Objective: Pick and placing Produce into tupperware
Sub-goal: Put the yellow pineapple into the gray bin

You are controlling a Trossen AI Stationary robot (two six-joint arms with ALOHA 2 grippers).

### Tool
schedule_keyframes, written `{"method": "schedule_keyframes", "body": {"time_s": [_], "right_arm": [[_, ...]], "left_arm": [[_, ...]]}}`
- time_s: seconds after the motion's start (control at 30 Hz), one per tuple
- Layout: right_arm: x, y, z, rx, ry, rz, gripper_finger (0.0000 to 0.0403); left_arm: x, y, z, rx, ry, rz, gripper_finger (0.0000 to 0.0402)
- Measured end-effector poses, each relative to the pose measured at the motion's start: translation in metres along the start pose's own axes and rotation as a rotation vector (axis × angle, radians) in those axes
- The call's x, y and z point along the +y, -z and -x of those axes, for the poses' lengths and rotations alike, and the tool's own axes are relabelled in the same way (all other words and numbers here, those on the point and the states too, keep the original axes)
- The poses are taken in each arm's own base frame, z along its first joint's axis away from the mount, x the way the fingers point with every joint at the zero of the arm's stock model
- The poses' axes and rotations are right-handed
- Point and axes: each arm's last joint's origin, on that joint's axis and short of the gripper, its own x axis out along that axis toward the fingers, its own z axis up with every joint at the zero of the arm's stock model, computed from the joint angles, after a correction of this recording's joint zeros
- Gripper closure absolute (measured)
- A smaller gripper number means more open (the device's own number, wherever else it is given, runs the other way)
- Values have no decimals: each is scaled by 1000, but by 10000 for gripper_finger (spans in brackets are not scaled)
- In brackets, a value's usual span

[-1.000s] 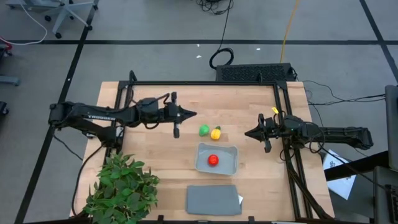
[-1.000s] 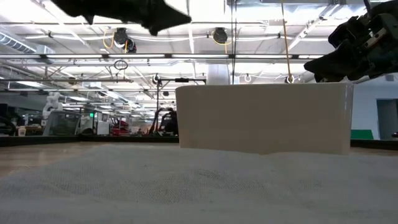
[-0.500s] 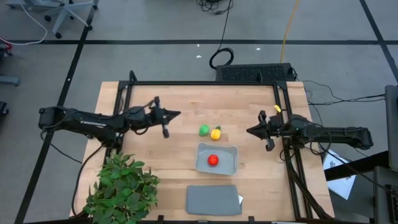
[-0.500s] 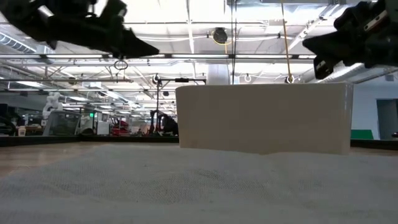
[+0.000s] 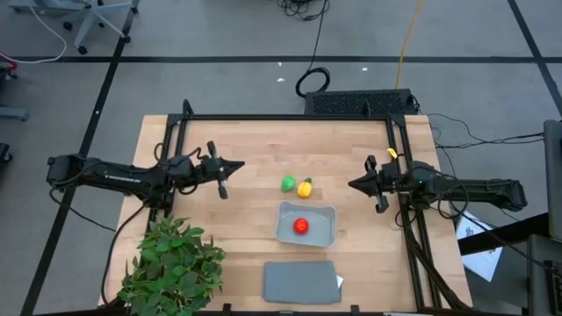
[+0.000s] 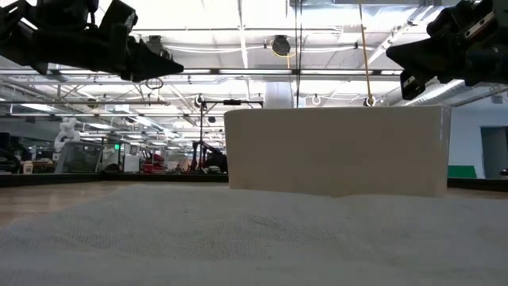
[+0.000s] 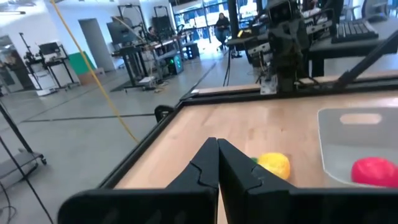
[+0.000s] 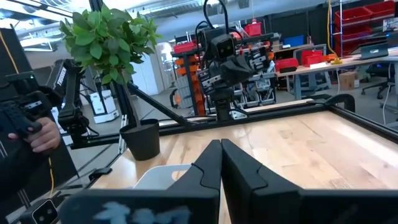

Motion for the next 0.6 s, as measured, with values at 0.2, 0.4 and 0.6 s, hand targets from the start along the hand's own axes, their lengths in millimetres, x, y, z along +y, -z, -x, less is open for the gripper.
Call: {"method": "schedule_keyframes", "body": {"time_s": [0.2,0.4,0.6], "right_arm": [[0,0,0,-1,0,0,403],[1,-4,0,-37,-5,8,403],[1,-5,0,-47,-5,44,403]], "left_arm": [[0,1,0,3,1,-39,401],[0,1,0,1,1,-38,399],[0,1,0,1,1,-8,385]]}}
